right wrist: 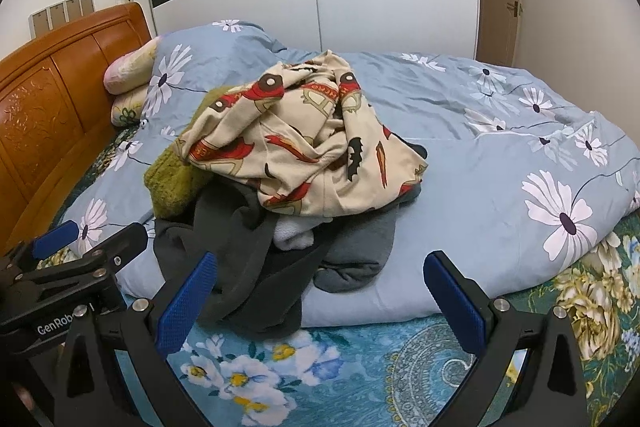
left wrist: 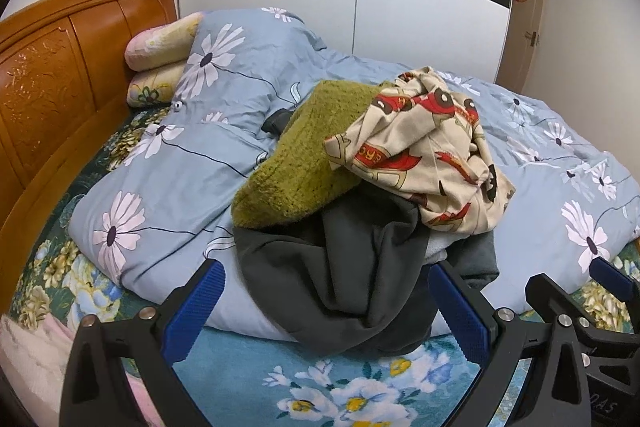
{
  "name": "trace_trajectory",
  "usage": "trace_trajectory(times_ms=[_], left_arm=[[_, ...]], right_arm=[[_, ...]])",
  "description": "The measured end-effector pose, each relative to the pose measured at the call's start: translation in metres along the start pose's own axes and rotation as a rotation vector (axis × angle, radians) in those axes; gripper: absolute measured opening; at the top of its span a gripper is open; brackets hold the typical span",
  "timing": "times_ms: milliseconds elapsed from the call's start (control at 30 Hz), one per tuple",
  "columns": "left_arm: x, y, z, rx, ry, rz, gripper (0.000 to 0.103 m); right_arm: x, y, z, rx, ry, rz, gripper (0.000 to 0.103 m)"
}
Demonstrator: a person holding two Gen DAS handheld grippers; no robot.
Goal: Fold clothes
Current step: 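Reach both grippers toward the cream car-print pajamas on the clothes pile, then grasp the cream car-print shirt with the left gripper and pull it off the pile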
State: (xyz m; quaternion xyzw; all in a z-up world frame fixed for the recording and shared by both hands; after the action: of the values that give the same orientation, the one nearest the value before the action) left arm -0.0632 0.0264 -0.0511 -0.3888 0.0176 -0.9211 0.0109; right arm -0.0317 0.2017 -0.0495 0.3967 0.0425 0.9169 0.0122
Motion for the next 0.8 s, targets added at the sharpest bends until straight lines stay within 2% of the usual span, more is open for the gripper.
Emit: trace_trajectory(times_ms=[633, 800], left_arm=[[0.001, -0.008, -0.017, 0.021, 0.002, -0.024, 0.103], [0.038, -0.018, -0.029, 0.026, -0.061, -0.017, 0.103]], right_arm=[[-0.002, -0.011, -0.025, 0.027, 0.007, -0.008, 0.103], [-0.02, -0.04, -0.02, 0.006, 0.013, -0.047, 0.103]])
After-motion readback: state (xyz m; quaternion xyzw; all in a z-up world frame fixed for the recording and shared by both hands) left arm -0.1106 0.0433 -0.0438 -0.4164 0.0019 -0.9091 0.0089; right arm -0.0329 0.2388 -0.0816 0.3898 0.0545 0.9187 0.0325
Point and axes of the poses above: each gripper's, at about its wrist camera, not at the fingertips, and z roughly against the way its jaws point, y to its left, x to its top, the point moved 9 cm from there along -z, roughly the way its jaws point
